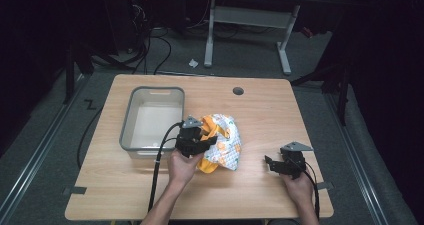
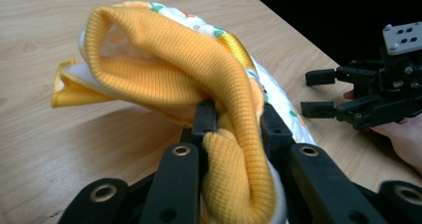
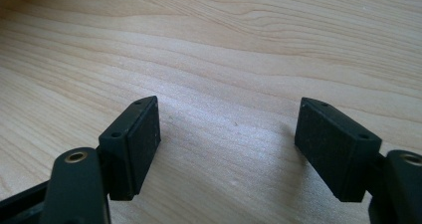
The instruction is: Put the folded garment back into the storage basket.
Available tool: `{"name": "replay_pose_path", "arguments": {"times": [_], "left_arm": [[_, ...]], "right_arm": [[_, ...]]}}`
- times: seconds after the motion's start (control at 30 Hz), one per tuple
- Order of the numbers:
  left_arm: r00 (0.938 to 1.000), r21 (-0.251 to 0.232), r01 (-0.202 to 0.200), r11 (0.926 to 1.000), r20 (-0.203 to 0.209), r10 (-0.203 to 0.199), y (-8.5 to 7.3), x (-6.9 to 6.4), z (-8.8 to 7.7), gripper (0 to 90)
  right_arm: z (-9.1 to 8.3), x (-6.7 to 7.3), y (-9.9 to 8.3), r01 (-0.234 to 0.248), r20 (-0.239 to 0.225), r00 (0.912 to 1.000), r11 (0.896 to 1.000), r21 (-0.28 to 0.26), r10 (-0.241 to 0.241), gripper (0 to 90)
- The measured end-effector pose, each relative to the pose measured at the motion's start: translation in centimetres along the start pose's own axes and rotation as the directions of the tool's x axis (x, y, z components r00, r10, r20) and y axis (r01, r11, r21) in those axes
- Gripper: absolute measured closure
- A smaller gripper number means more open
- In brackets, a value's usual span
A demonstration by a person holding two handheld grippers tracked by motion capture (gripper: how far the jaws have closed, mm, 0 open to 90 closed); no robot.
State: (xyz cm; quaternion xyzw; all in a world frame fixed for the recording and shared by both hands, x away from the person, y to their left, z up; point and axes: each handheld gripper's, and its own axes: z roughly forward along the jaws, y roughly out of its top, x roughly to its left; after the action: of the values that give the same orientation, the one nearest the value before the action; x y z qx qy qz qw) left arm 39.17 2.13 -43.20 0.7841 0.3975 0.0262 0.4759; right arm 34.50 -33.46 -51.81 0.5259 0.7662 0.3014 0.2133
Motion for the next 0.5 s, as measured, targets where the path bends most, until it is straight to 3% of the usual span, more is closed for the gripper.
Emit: {"name": "replay_pose_path", "arguments": {"times": [0.13,0.3,0.5], "left_arm": [[0.9999,-0.016,0.000,0.9999,0.012,0.001,0.4,0.0,-0.6,74.6],[0.9974,-0.040,0.040,0.9984,0.062,-0.037,0.8,0.6,-1.7,74.6],[0.9983,-0.064,0.035,0.9973,0.049,-0.032,1.9,1.2,-3.2,74.6]], "right_arm": [[0.0,0.0,0.0,0.002,0.000,1.0000,1.000,0.000,-0.002,26.3],[0.0,0.0,0.0,0.000,0.000,1.0000,1.000,0.000,0.000,26.3],[0.0,0.0,0.0,0.000,0.000,1.0000,1.000,0.000,0.000,26.3]]}}
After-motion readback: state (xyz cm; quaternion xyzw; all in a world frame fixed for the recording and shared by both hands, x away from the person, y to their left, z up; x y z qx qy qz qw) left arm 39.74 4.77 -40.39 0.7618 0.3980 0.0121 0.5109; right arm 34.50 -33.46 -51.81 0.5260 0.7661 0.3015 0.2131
